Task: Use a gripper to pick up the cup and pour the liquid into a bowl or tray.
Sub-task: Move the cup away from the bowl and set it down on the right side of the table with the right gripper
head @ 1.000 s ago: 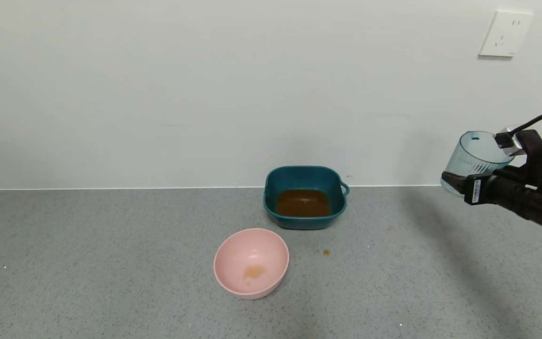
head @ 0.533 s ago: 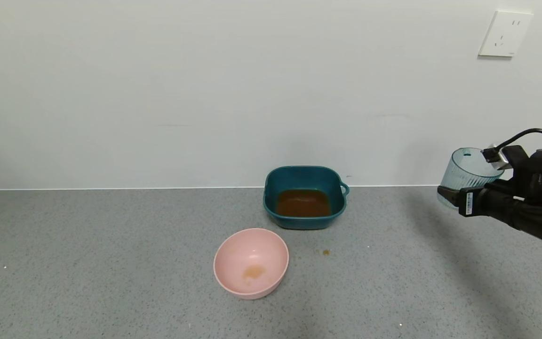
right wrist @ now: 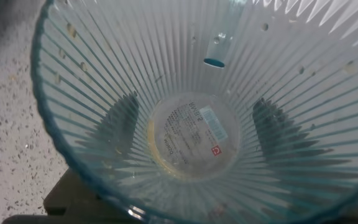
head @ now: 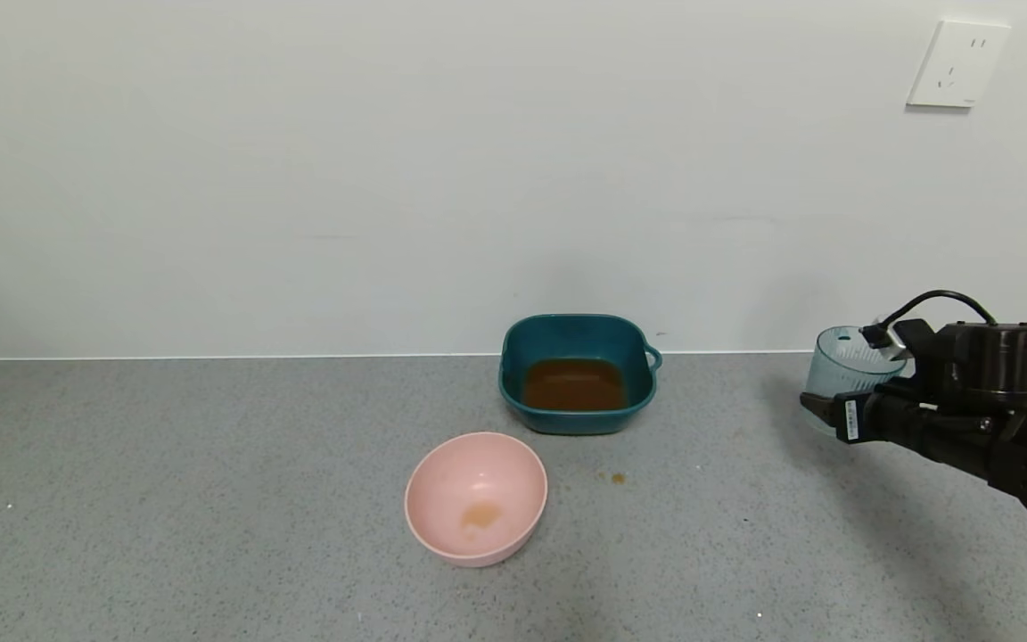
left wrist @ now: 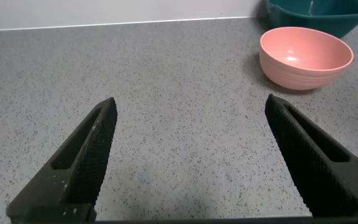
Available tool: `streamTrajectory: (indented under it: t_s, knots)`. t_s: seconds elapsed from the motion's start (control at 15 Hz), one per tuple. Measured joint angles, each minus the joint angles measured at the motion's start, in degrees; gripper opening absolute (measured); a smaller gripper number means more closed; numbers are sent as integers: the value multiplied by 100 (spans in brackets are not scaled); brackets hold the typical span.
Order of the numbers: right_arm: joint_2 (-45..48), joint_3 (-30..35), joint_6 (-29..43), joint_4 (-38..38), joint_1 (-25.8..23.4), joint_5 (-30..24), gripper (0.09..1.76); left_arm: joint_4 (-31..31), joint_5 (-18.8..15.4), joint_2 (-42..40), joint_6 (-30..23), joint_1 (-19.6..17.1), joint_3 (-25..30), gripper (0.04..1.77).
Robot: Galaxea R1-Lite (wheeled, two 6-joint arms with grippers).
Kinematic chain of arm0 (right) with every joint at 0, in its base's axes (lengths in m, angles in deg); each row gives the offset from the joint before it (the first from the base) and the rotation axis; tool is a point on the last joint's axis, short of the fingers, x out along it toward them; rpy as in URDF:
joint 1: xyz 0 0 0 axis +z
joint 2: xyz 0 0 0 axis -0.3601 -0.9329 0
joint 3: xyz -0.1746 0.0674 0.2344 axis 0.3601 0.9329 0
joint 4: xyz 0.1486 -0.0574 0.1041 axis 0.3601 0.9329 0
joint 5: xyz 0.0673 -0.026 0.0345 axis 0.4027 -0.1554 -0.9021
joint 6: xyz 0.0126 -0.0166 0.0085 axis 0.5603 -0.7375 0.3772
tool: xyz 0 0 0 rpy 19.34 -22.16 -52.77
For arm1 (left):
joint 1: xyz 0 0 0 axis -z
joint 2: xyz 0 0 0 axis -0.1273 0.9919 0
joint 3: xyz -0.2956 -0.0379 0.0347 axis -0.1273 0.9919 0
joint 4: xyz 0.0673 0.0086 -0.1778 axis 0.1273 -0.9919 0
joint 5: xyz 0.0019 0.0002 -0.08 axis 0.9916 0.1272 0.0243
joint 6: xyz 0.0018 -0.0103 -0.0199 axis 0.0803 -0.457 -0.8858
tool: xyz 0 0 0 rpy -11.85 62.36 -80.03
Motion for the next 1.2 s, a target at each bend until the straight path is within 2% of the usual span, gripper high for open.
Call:
streamTrajectory:
  t_s: [0.53,1.2]
  knots:
    - [-512,-2,-72,-11,96,41,130,0,-2,-2,2,0,0,172]
    - [-628,20,-155,-15,101,52,130,2,-2,-2,2,0,0,172]
